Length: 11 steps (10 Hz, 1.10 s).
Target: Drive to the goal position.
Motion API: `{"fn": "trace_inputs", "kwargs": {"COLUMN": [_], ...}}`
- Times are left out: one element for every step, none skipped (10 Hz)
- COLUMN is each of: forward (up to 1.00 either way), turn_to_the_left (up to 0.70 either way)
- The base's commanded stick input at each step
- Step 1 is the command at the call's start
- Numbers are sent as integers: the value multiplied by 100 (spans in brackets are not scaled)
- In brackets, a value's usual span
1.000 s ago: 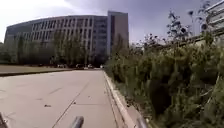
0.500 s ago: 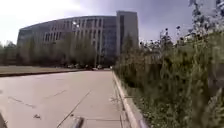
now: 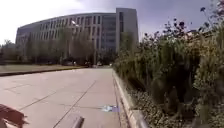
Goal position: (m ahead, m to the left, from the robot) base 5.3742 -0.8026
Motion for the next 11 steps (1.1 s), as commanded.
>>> {"fn": "trace_inputs", "kwargs": {"forward": [100, 100, 100, 100, 100, 100, 100, 100, 100, 100, 100], "turn_to_the_left": [4, 0, 0, 0, 0, 0, 0, 0, 0, 0, 0]}}
